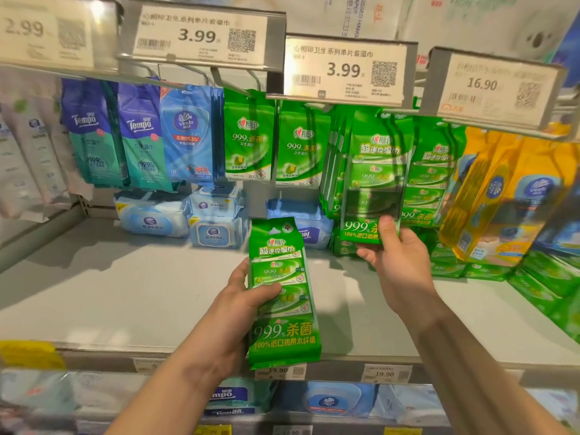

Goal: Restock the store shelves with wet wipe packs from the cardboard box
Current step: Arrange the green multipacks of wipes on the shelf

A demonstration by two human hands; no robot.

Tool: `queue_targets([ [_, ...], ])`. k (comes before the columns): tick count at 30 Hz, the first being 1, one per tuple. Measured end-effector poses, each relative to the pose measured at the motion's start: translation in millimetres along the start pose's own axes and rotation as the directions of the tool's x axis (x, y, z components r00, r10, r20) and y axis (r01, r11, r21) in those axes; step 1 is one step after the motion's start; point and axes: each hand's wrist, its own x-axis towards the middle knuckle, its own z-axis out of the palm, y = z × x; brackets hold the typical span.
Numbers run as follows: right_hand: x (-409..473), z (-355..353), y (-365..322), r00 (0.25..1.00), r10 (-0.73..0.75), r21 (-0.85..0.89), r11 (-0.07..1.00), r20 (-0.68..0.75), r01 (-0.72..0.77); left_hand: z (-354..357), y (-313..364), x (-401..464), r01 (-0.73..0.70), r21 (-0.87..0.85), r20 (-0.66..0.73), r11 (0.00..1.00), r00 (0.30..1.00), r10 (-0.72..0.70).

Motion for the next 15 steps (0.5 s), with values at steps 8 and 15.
queue_targets([
  [8,-6,-7,1,0.987,0.158,0.081,0.984,0.004,-0.158,-7,3,-2,-0.028,0.049,0.141,0.998,0.990,0.021],
  [15,-49,-7,7,0.962,0.261,-0.081,0.963,0.075,-0.255,-12,7,1,-0.083,0.127,0.237,0.988,0.970,0.051],
])
